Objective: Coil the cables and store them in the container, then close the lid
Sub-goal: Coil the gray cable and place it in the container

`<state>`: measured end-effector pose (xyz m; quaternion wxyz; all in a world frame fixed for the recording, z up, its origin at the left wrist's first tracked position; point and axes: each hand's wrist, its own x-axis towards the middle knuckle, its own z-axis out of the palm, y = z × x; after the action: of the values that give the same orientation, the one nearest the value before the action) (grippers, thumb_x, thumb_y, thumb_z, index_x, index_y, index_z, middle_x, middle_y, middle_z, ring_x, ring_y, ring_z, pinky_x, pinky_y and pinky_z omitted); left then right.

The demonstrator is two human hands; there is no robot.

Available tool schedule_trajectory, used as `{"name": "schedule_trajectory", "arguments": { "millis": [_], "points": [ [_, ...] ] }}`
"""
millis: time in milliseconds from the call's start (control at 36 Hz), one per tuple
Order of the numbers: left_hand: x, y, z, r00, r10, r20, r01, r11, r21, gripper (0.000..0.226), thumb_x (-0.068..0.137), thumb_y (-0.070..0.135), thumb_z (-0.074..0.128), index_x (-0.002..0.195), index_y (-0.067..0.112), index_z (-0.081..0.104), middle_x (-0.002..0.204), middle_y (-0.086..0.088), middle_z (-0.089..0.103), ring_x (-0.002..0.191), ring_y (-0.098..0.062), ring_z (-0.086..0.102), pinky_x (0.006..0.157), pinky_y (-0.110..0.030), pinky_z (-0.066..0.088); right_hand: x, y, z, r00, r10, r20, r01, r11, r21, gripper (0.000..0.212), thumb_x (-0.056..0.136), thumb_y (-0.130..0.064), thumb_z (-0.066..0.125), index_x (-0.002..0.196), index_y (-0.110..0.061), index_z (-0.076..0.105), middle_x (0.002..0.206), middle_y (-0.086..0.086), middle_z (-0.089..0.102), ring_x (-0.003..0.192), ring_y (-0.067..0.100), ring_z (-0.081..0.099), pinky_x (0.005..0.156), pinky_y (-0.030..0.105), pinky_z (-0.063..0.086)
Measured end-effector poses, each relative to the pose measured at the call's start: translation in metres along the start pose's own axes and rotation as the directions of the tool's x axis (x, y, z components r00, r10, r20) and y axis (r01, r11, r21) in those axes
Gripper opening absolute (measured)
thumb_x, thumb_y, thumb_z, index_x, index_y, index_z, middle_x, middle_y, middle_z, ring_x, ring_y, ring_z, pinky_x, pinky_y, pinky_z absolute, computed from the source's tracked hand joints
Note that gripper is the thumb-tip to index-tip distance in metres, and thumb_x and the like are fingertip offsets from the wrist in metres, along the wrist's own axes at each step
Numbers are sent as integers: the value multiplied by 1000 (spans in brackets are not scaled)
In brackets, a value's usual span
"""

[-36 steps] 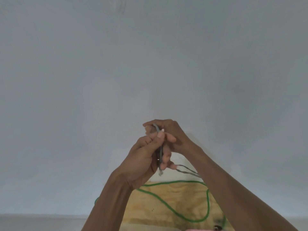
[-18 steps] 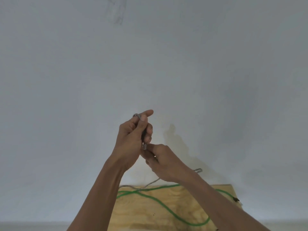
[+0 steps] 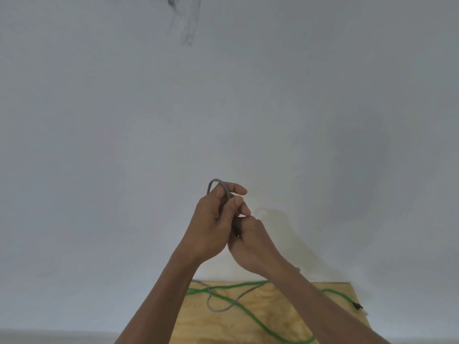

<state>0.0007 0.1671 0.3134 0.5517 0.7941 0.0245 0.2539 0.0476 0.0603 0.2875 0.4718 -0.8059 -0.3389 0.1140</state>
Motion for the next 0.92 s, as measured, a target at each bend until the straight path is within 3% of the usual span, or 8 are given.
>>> {"name": "schedule_trajectory", "arguments": {
  "millis": [194,278,444,556,639,750,833,917],
  "points": [
    [6,-3,-1,996,36,-84,-41,997,-59,24,107,6,42,103,15,64,77,-9,71,76,-18,74,73,-20,54,-2,2,2,998,-52,-44,51,998,-33,45,99,-19,49,56,-25,43,50,0,40,44,14,30,46,23,25],
    [12,-3,-8,990,62,-129,-70,996,-57,23,106,5,43,100,6,65,79,-11,70,71,-17,72,69,-16,51,-4,2,5,994,-100,-43,97,993,-67,36,102,-29,47,69,-21,58,49,-2,41,45,15,33,49,30,30],
    [19,-20,-23,994,76,-78,-58,975,215,25,106,9,46,90,3,65,87,-1,72,71,-11,69,71,-19,53,-12,-5,-3,991,-133,6,131,971,-200,34,101,-41,47,73,-24,56,51,-5,43,50,14,41,57,37,43],
    [12,-28,-30,998,-25,51,11,965,261,27,106,28,45,99,14,67,70,4,63,67,-14,62,70,-30,53,-10,-18,-30,983,-184,7,178,939,-294,26,95,-47,55,86,-25,66,50,-10,45,51,7,43,59,31,43],
    [2,-24,-29,991,-56,125,27,975,223,57,104,57,29,84,18,65,62,0,60,62,-13,57,66,-30,47,1,-26,-53,969,-247,15,240,925,-295,23,91,-47,62,79,-28,63,52,-17,52,49,4,44,58,27,37],
    [-7,-12,-19,978,-105,182,98,994,43,75,99,65,15,79,11,64,55,-3,54,58,-16,49,62,-22,41,23,-31,-72,953,-301,46,304,943,-132,23,84,-48,73,78,-26,68,61,-6,65,53,9,51,57,31,44],
    [-11,0,-12,968,-138,211,158,984,-82,74,105,58,13,76,8,59,56,-5,50,57,-18,45,60,-18,38,35,-32,-78,951,-310,8,307,945,117,15,80,-28,82,80,-16,73,76,20,69,72,40,62,69,48,53],
    [-12,10,-10,945,-167,280,244,932,-269,62,102,58,25,74,14,58,57,-4,45,57,-19,44,69,-36,39,41,-26,-78,954,-301,-4,287,906,311,14,81,-15,80,84,-4,72,81,31,65,69,43,57,66,44,55]
  ]
}}
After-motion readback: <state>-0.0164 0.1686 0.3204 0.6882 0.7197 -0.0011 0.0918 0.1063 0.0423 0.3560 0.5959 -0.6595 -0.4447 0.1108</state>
